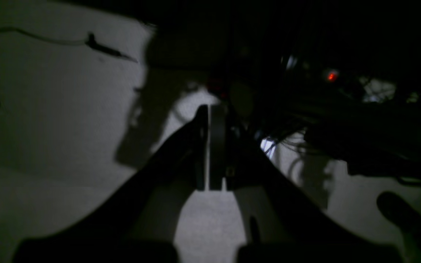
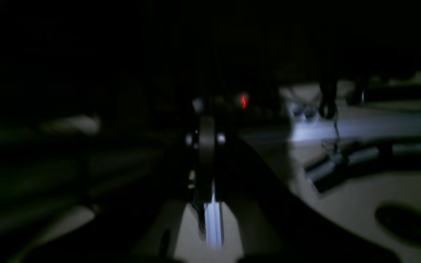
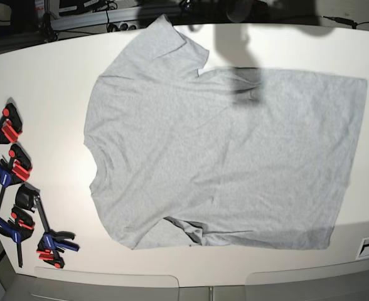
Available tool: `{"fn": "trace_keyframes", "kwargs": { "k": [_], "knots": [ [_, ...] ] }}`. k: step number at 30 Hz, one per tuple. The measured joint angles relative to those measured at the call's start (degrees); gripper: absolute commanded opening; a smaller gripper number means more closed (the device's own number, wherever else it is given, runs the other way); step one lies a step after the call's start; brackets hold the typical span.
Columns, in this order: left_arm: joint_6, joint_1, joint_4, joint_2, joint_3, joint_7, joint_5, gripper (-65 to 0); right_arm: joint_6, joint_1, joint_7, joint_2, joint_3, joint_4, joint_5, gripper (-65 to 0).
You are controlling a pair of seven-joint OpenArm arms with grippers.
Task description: Fold the T-shirt properly
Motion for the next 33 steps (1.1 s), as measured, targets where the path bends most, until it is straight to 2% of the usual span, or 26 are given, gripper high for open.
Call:
{"fn": "trace_keyframes", "kwargs": {
  "k": [2,6,8,11,14,15,17,19,20,22,25,27,29,30,33],
  "knots": [
    [-0.94,2.49,5.77,-0.35,-3.21,2.12,-3.58,-65.0,-0.02,-2.91,-1.88,0.02,2.49,6.21,1.92,-65.0],
    [-8.68,4.96,14.75,-0.48,-11.82,9.25,-11.52,-65.0,-0.09,-4.61,-5.60,0.00,9.11,17.25,9.18,-65.0],
    [-13.51,5.14,18.10,-0.48,-16.26,13.92,-15.80,-65.0,1.27,-4.55,-6.69,0.00,12.76,21.53,11.02,-65.0],
    [-21.66,5.14,20.90,-0.44,-22.34,18.62,-22.51,-65.0,6.51,-4.83,-9.29,0.00,18.23,24.90,17.57,-65.0],
    [-29.79,5.14,21.16,-0.48,-27.15,19.58,-29.46,-65.0,17.62,-3.61,-16.46,-0.35,24.20,26.08,27.98,-65.0],
    [-31.65,5.14,21.16,-0.48,-28.33,19.56,-31.19,-65.0,19.76,-2.40,-19.23,-1.16,26.03,26.05,30.58,-65.0],
    [-34.80,5.14,21.16,-0.48,-29.70,19.58,-33.59,-65.0,21.14,0.35,-21.62,-3.72,29.75,25.33,35.36,-65.0],
    [-36.61,5.14,21.16,-0.48,-30.10,19.61,-33.99,-65.0,22.34,3.91,-22.05,-6.29,33.31,22.73,40.61,-65.0],
    [-36.83,5.14,21.16,-0.37,-30.10,19.65,-34.18,-65.0,22.75,6.05,-24.13,-6.97,34.62,21.03,42.53,-65.0],
    [-36.94,4.66,21.16,0.00,-30.10,20.96,-34.25,-65.0,23.43,10.69,-26.88,-7.96,36.28,16.50,46.10,-65.0],
    [-37.03,2.97,21.16,1.03,-30.12,23.43,-34.05,-65.0,23.15,16.35,-26.60,-8.11,36.92,9.29,48.52,-65.0],
    [-37.03,1.86,21.16,1.62,-30.10,23.93,-34.05,-65.0,21.92,19.65,-26.40,-8.46,37.03,5.66,48.76,-65.0],
    [-37.03,1.14,21.16,2.23,-30.10,23.96,-34.05,-65.0,18.05,22.03,-26.40,-10.32,37.22,4.61,47.30,-65.0],
    [-37.03,0.98,21.16,2.43,-30.10,23.96,-34.07,-65.0,17.16,22.88,-26.32,-11.47,37.42,4.59,45.64,-65.0],
    [-37.03,0.85,21.16,2.91,-30.10,24.44,-34.05,-65.0,17.18,24.09,-25.86,-14.16,37.62,4.66,40.35,-65.0]
  ]
}}
